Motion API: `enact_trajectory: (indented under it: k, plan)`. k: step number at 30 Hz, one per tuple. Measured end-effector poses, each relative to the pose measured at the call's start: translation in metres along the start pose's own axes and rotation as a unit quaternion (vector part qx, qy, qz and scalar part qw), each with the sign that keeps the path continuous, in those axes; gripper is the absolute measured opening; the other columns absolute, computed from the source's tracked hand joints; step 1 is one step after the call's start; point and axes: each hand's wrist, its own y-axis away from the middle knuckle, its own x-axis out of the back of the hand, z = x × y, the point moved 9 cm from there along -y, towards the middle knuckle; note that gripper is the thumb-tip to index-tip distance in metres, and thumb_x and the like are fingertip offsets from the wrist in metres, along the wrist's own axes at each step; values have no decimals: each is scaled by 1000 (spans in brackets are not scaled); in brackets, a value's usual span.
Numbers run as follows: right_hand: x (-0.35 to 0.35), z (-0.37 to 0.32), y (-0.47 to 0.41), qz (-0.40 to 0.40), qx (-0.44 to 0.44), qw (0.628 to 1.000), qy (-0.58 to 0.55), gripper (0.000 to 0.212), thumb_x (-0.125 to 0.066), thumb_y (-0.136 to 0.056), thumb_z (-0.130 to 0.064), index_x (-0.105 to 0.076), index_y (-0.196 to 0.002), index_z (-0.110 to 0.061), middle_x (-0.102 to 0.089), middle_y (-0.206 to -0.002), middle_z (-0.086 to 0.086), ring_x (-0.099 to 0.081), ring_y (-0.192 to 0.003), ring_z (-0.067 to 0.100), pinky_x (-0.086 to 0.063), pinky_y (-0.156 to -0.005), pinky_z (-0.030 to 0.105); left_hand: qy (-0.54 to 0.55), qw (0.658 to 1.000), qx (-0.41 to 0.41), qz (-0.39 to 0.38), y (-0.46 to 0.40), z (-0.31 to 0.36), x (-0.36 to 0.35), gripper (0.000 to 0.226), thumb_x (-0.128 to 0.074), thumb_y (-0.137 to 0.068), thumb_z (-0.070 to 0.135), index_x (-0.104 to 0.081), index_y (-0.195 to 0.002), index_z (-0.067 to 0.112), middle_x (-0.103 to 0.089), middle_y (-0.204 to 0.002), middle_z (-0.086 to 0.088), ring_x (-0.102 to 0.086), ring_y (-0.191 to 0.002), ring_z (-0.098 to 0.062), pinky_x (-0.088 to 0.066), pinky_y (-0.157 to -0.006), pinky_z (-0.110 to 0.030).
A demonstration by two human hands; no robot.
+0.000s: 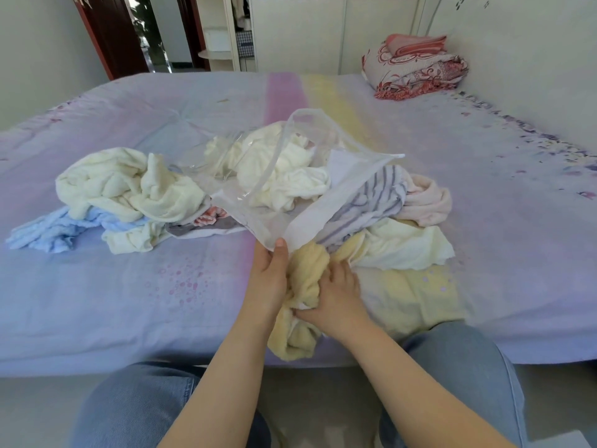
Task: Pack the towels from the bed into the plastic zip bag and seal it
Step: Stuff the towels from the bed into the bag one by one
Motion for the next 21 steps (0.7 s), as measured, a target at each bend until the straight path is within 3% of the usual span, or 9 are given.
enact_trajectory:
  k: [2,3,5,7,9,12,15,18,21]
  plan:
    - [11,-19,2,84,61,994,36,78,-43,-66,-66,-56,-119,-11,-59,-115,13,-55,-108,36,-45,-94,43,-8,1000,-11,22,0,3,6,35,-40,-104,20,-43,-136,31,-60,-123,19,-58,-111,7,-46,-100,-27]
    - [15,-26,7,126,100,986,36,57,-48,-70,-58,-61,-104,-14,-64,-96,9,-61,-89,32,-51,-81,39,-7,999,-14,34,0,5,9,36,-40,-103,15,-45,-134,30,-61,-118,21,-59,-104,10,-47,-93,-23]
    - [18,-34,16,158,157,974,40,35,-57,-78,-45,-61,-98,-18,-64,-88,4,-62,-82,26,-52,-74,35,-3,998,-8,55,1,7,18,40,-40,-100,8,-47,-134,27,-62,-115,18,-61,-103,3,-46,-85,-19]
    - [14,-23,28,166,156,973,-27,34,-54,-84,-42,-59,-107,-16,-65,-100,5,-60,-93,22,-49,-87,34,-4,997,2,77,1,8,29,45,-41,-96,6,-47,-135,28,-60,-116,17,-58,-107,-6,-46,-85,-22]
    - [15,-1,47,201,123,963,-129,42,-49,-91,-46,-53,-117,-14,-64,-112,11,-55,-105,16,-38,-102,16,-13,996,9,82,2,9,37,48,-42,-94,6,-45,-135,32,-57,-118,21,-55,-110,-6,-46,-91,-26]
    - [40,24,73,275,36,920,-276,73,-57,-82,-63,-45,-128,-8,-56,-118,5,-50,-107,11,-26,-100,-2,-17,996,27,87,3,6,45,46,-42,-89,4,-48,-122,36,-58,-112,16,-56,-105,-13,-48,-91,-33]
    - [110,-1,92,391,116,872,-272,50,-52,-92,-50,-58,-106,-3,-63,-100,1,-51,-96,9,-27,-102,1,-12,995,39,85,5,3,45,45,-45,-74,9,-54,-107,40,-62,-104,7,-58,-97,-23,-51,-82,-38]
    - [149,-36,69,295,179,870,-353,39,-61,-77,-40,-61,-105,-13,-63,-100,-19,-54,-102,-14,-40,-94,7,53,993,73,82,9,2,38,44,-57,-69,22,-59,-112,24,-68,-100,-3,-65,-94,-27,-56,-78,-43]
    - [155,-63,28,195,173,899,-352,69,-70,-71,-53,-58,-120,-6,-57,-108,-25,-53,-116,-6,-31,-96,0,17,988,130,85,15,-3,35,27,-64,-82,16,-58,-104,1,-63,-88,-17,-57,-101,-15,-55,-79,-25]
